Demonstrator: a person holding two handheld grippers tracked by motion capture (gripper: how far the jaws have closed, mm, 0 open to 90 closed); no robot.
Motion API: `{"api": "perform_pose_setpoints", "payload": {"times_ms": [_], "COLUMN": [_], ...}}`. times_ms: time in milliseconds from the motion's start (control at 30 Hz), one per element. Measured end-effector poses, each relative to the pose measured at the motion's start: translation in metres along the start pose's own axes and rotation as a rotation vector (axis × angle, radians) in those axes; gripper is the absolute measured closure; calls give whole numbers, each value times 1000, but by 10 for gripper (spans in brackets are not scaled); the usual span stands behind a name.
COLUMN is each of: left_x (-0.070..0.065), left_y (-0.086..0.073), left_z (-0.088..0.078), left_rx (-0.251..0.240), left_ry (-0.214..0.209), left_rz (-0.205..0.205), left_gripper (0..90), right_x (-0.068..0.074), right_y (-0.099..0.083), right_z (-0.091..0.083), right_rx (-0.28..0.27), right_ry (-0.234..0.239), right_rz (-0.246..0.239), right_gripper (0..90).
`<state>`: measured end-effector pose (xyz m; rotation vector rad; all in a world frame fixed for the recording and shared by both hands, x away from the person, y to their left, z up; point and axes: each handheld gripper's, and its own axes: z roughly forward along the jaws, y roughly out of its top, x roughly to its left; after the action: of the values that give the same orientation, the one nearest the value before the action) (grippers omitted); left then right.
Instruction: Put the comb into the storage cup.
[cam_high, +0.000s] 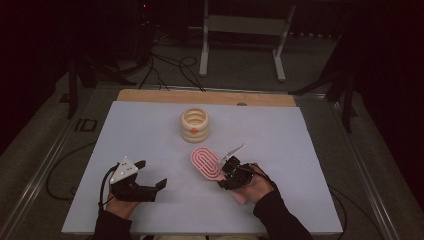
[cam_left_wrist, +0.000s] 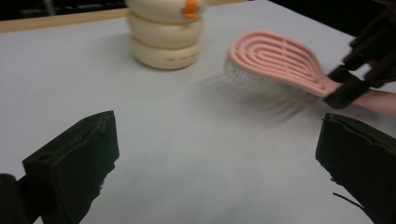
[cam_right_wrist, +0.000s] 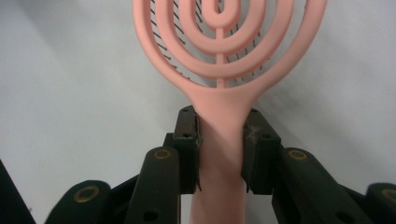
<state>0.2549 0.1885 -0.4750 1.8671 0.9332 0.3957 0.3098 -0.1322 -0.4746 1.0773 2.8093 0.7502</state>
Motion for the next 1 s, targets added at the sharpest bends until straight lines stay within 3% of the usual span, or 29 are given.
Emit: {"api": "perform_pose_setpoints", "payload": {"times_ms": [133, 167, 200, 467, 1000], "left_x": [-2, -7, -7, -12, -9], "left_y": [2, 11, 13, 28, 47], "left_z": [3, 12, 13, 23, 24], "left_rx": [3, -1, -2, -19, -51], "left_ry": [-4, -13, -14, -32, -37], "left_rz": [5, 8, 8, 7, -9], "left_gripper": [3, 3, 3, 4, 3], "right_x": [0, 0, 0, 0, 7], "right_y": [1, 1, 2, 9, 23], "right_z": [-2, -2, -5, -18, -34], "right_rx": [-16, -16, -48, -148, -311], "right_ry": [0, 0, 3, -4, -27], "right_rz": [5, 5, 0, 3, -23], "right_gripper": [707, 707, 707, 708, 708]}}
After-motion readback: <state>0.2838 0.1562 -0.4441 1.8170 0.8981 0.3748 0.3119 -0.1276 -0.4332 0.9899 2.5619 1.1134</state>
